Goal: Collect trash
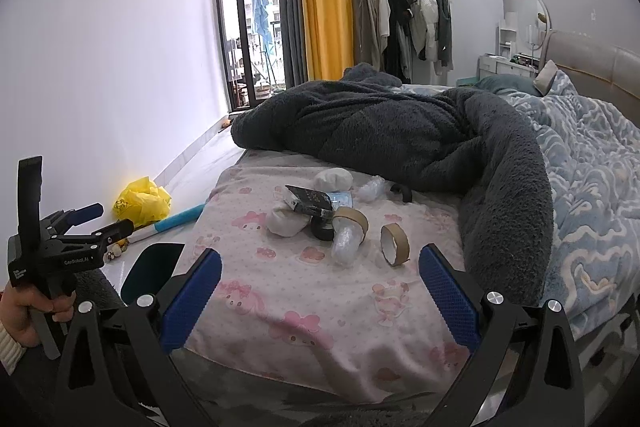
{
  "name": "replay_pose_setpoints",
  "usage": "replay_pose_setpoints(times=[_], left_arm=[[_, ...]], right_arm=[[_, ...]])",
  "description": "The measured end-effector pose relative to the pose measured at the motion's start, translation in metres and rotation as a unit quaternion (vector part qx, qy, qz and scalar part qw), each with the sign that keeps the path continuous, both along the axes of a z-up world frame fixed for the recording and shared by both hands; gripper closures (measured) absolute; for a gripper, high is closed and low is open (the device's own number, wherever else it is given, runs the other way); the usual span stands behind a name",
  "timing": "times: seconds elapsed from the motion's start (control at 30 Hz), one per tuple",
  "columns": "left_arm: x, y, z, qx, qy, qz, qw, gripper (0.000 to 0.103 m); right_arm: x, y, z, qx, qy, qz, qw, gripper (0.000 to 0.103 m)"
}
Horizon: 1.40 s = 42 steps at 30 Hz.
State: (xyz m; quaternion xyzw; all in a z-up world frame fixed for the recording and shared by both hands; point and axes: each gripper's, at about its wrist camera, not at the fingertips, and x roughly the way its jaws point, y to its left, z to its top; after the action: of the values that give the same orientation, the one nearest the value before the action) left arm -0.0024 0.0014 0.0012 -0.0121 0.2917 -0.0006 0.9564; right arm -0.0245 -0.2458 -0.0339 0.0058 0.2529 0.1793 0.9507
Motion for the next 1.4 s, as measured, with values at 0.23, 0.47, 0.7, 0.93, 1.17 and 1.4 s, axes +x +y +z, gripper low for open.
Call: replay_pose_setpoints(times=[0.23, 0.47, 0.7, 0.93, 1.17, 1.4], left_arm=[[0.0001, 0.0003, -0.0001, -0.001, 0.0, 0.001, 1.0, 0.003], [0.0004, -0.0008, -0.0003, -0.001, 0.0, 0.0, 1.0, 0.003], [-0.0003, -0.0029, 0.0001, -0.001, -0.001, -0.002, 1.0, 0.003], [0.0003, -0.0057, 0.0005, -0.002, -0.002, -0.006, 1.0, 0.003], [0.0001, -0.0052, 0.0003, -0.003, -0.002, -0.005, 1.0, 0.003], [0.0001, -0.0051, 0.0003, -0.003, -0.002, -0.005, 1.0, 0.003]], right_arm=[[0.0001, 0.0, -0.0003, 0.0, 0.0, 0.0, 1.0, 0.003], [0.0001, -0.0003, -0.0001, 0.0, 0.0, 0.0, 1.0, 0.003], [-0.0011, 0.0004, -0.0003, -0.001, -0.004, 0.0, 1.0, 0.003], [-0.0039, 0.0004, 0.0004, -0.002, -0.008, -0.002, 1.0, 0.003], [-0.0039, 0.0006, 0.0006, -0.003, -0.009, -0.002, 1.0, 0.003], [-0.0039, 0.0004, 0.0004, -0.003, -0.009, -0.002, 1.0, 0.003]])
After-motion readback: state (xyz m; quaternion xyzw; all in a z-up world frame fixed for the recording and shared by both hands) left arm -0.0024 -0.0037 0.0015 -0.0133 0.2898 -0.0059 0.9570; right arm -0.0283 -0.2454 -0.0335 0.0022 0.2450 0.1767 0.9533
